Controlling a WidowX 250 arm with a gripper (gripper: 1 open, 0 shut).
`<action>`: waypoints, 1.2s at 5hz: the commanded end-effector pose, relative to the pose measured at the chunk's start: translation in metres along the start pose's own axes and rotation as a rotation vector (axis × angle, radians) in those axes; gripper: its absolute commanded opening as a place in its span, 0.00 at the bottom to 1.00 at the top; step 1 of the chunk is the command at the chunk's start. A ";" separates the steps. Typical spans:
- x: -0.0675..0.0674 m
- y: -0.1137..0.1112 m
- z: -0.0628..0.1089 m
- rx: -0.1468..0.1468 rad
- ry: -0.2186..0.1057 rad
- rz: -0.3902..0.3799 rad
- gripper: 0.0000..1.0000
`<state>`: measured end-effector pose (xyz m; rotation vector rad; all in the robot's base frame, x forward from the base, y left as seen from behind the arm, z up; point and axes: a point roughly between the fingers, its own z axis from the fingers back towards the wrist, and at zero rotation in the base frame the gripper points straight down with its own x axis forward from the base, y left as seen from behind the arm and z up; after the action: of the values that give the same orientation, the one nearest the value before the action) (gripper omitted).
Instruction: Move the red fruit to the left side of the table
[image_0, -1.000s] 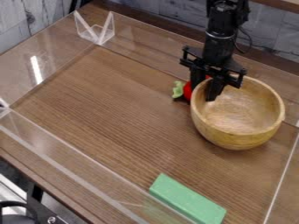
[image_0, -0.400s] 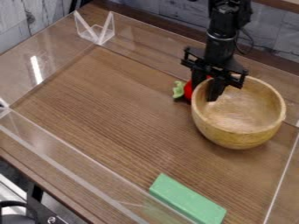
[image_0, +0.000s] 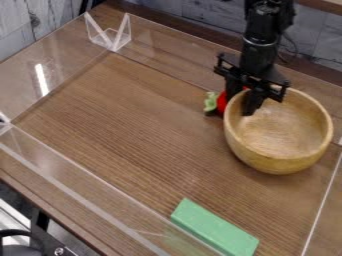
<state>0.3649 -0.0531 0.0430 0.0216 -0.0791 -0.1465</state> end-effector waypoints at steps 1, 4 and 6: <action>0.019 0.010 0.043 0.002 -0.138 0.017 0.00; -0.001 0.047 0.058 0.013 -0.159 0.052 0.00; -0.006 0.081 0.072 0.012 -0.185 0.040 0.00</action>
<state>0.3592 0.0289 0.0911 0.0087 -0.1909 -0.0899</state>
